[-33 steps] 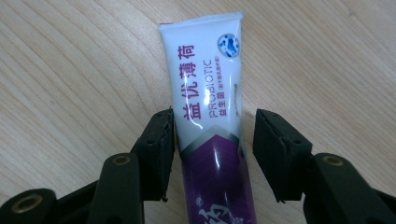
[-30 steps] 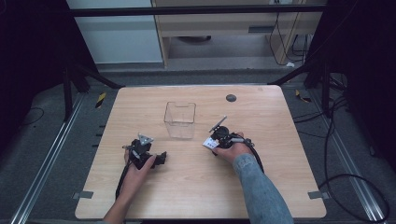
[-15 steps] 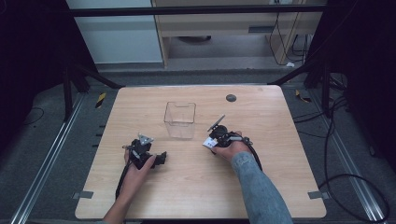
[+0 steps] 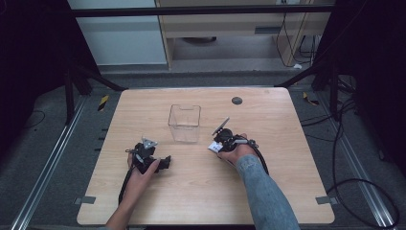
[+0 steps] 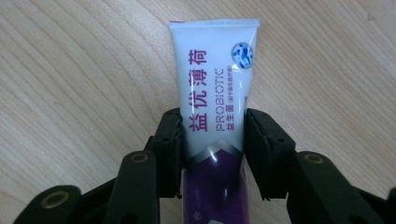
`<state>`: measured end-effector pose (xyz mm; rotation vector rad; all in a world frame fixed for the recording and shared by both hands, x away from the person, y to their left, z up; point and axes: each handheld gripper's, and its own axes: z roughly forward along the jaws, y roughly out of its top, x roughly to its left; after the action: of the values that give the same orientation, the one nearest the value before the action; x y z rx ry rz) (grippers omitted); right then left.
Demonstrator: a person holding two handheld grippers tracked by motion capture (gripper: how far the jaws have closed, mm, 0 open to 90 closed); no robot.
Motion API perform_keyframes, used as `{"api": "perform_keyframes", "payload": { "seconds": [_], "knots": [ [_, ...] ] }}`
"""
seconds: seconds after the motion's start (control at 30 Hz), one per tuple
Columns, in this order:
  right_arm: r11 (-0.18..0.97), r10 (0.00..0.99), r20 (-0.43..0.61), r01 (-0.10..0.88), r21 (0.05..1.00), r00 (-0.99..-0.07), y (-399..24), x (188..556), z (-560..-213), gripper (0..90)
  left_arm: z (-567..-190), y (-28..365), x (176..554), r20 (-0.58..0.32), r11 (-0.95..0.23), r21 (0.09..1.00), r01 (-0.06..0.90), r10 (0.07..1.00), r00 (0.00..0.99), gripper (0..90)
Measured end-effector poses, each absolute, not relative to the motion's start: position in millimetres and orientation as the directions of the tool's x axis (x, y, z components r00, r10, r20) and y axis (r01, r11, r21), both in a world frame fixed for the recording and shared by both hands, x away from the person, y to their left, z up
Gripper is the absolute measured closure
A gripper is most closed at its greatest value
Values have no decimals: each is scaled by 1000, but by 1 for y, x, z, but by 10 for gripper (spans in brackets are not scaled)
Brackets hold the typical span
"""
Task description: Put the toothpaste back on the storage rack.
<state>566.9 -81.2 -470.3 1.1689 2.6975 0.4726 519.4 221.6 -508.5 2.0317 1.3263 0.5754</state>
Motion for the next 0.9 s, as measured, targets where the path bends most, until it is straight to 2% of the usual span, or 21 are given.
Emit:
{"api": "perform_keyframes", "payload": {
  "seconds": [0.2, 0.67, 0.9],
  "knots": [
    [631, 747, -31, 692, 351, -664, -82, 567, -467, 681, -509, 222, 519, 17, -289, 712, 640, 918, 396, 0],
    [586, 775, 12, 725, 361, -632, -87, 568, -463, 770, -509, 222, 519, 17, -289, 712, 640, 918, 396, 0],
    [549, 790, 30, 729, 409, -612, -93, 564, -456, 788, -508, 222, 520, 17, -289, 712, 640, 918, 396, 0]
  ]
}}
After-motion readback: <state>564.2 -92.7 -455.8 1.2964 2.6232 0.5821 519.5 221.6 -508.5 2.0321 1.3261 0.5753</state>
